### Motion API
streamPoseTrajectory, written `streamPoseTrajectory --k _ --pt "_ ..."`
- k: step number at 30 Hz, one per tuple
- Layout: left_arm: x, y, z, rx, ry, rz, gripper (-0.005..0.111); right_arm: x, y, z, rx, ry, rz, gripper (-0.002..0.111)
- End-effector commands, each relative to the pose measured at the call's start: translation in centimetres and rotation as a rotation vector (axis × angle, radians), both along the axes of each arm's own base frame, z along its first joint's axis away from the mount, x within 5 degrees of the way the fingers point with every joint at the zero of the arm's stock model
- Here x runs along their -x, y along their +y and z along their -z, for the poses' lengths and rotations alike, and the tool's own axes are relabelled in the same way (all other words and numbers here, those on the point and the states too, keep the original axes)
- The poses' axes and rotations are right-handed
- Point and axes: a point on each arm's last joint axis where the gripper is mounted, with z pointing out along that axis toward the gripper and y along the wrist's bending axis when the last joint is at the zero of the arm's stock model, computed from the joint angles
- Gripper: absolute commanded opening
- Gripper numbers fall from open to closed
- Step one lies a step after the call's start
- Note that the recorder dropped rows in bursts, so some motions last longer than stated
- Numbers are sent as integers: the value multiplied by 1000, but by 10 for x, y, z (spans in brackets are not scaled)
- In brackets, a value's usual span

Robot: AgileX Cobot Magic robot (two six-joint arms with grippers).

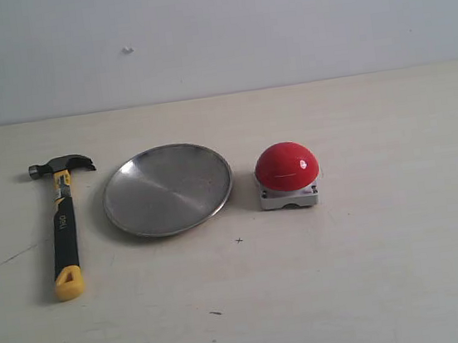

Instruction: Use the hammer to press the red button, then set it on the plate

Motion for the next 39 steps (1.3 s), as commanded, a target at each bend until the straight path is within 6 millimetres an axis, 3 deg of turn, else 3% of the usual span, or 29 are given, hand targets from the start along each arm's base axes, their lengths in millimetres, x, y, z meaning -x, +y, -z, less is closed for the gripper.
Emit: streamPoseTrajectory --k 1,6,8,9,11,16,18,19,21,25,28,31,33,36,39 --pt "0 0 1 5 -4 1 0 0 0 1 9 -5 5 0" --pt "0 0 1 5 -4 1 0 0 0 1 9 -5 5 0" --pt "-1 1 -3 -113 -30 12 0 0 0 1 9 -5 5 0" --pt "-2 -2 -10 -98 -119 40 0 0 0 1 9 -5 5 0" --pt "-3 -9 -27 97 -311 87 0 0 0 1 9 -5 5 0" --pt "1 -15 -50 213 -564 163 0 0 0 1 9 -5 5 0" --pt "5 -13 -61 482 -693 181 0 0 0 1 9 -5 5 0" --pt "8 -12 -67 525 -768 189 0 0 0 1 9 -5 5 0" --pt "12 -9 -85 542 -850 184 0 0 0 1 9 -5 5 0" --pt "3 -5 -133 460 -803 107 0 0 0 1 9 -5 5 0" --pt "-32 -6 -165 387 -618 75 0 0 0 1 9 -5 5 0" --pt "-85 -10 -189 350 -409 69 0 0 0 1 9 -5 5 0" --pt "-131 -14 -195 301 -207 73 0 0 0 1 9 -5 5 0" --pt "-198 -19 -190 179 121 110 0 0 0 1 9 -5 5 0" --pt "-255 -24 -150 73 561 194 0 0 0 1 9 -5 5 0"
